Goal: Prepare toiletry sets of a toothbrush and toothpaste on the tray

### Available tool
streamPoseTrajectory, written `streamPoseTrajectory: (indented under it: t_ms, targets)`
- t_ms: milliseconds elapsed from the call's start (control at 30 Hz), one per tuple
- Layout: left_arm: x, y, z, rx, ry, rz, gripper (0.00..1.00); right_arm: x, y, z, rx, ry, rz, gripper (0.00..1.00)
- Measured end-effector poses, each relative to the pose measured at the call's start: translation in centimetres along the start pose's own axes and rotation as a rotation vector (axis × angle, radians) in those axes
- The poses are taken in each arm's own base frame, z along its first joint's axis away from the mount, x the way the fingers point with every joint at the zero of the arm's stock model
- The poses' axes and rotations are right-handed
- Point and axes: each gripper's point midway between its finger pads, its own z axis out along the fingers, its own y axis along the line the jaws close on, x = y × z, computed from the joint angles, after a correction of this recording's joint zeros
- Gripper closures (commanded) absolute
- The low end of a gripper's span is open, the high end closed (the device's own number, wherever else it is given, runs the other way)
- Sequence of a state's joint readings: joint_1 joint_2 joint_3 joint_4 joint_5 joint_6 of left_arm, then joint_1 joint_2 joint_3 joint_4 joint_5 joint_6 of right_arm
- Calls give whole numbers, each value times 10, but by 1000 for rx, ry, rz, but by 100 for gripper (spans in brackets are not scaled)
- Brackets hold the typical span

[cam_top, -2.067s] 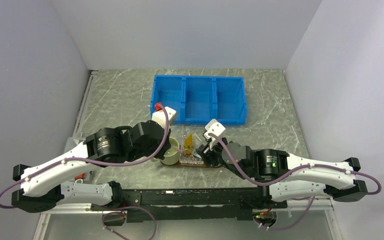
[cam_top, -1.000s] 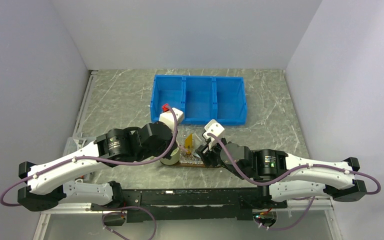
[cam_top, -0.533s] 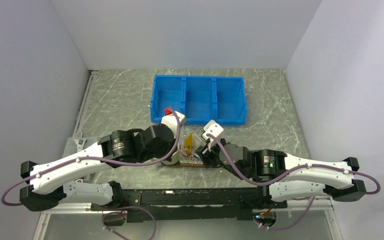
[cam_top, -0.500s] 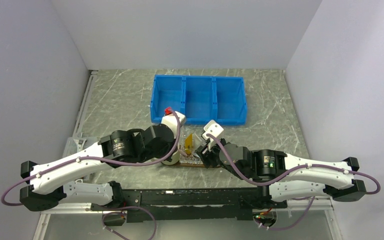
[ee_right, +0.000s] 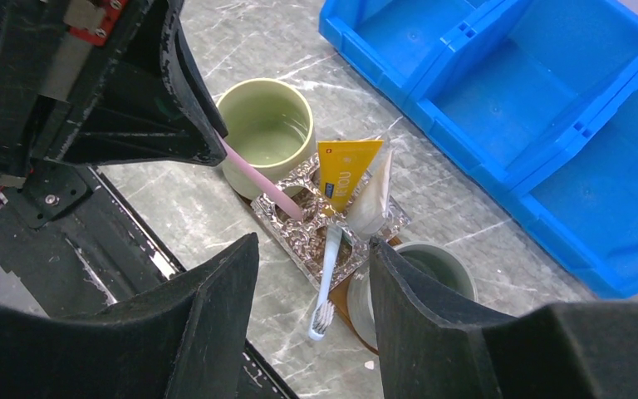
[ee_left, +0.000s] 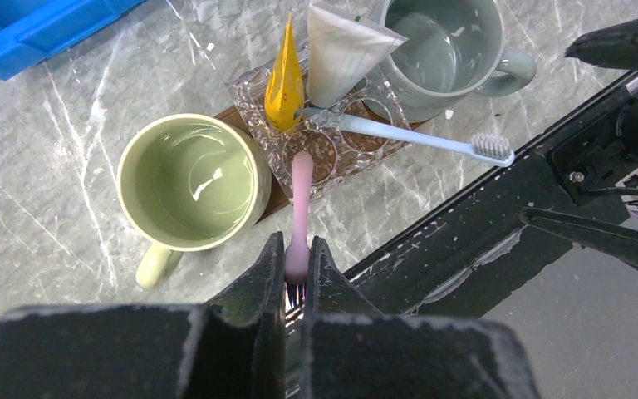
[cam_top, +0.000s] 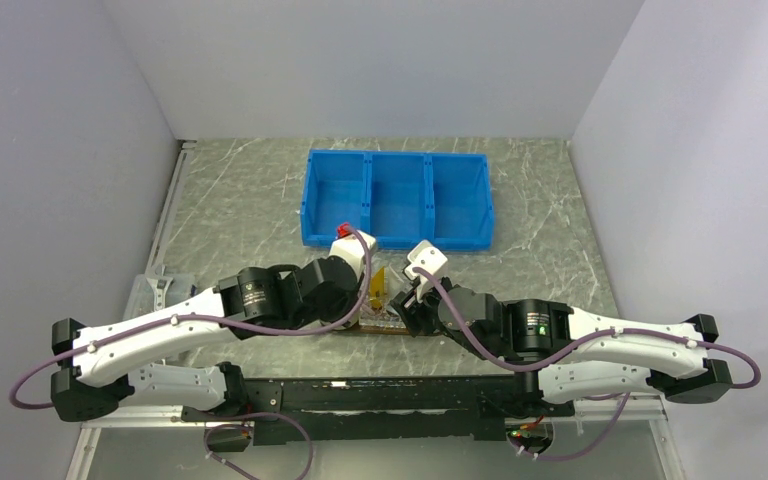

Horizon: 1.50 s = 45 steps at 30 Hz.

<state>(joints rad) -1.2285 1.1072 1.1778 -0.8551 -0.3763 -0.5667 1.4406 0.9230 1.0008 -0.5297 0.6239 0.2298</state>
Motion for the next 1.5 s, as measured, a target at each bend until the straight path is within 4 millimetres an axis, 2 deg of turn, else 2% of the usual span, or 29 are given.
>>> streamPoseTrajectory:
  t_ms: [533,1500]
  targets:
    - [17,6,23,-41,-14,-46,100,6,0,1,2,11,2,46]
    - [16,7,37,-47,-82,-126,100,11,0,3,5,20,3,46]
